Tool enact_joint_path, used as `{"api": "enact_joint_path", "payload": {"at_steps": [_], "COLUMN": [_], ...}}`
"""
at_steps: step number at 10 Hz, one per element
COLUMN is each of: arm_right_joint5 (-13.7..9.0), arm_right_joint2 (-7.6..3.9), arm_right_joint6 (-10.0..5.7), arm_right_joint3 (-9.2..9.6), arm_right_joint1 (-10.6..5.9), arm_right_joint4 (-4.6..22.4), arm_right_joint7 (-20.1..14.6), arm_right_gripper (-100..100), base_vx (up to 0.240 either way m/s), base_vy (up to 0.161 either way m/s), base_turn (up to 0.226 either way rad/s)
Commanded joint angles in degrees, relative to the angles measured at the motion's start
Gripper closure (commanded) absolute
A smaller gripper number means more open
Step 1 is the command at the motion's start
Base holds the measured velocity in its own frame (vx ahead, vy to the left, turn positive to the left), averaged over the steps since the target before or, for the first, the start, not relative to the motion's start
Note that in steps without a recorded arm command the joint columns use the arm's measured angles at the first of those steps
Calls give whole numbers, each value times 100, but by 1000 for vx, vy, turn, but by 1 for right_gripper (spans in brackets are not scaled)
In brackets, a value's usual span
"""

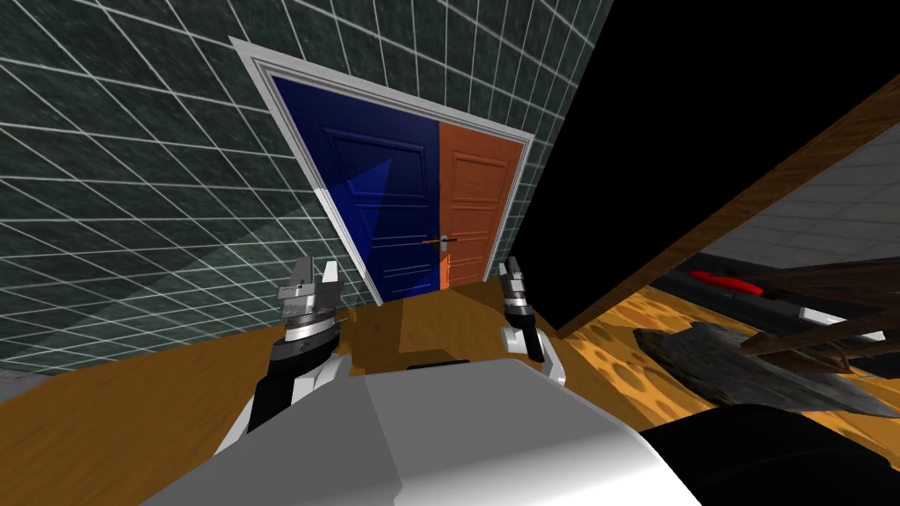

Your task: Pull the door open

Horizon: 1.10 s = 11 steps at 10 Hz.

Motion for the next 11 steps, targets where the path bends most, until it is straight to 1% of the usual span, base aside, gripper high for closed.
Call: {"api": "enact_joint_path", "payload": {"at_steps": [1, 2, 5, 6, 7, 8, 11], "arm_right_joint5": [51, 103, 181, 236, 264, 319, 404], "arm_right_joint2": [-31, -63, -109, -137, -150, -177, -211], "arm_right_joint6": [28, 77, 151, 204, 230, 282, 363], "arm_right_joint3": [-28, -64, -119, -157, -176, -214, -273], "arm_right_joint1": [-64, -150, -278, -368, -414, -505, -645], "arm_right_joint4": [188, 376, 658, 857, 957, 1157, 1465], "arm_right_joint7": [-93, -185, -322, -419, -468, -565, -715], "arm_right_gripper": [-100, -100, -100, -100, -100, -100, -100], "base_vx": [142, 152, 129, 119, 133, 143, 128], "base_vy": [-19, 16, 3, 4, -3, -6, -14], "base_turn": [93, 148, 68, 132, 96, 118, 89]}}
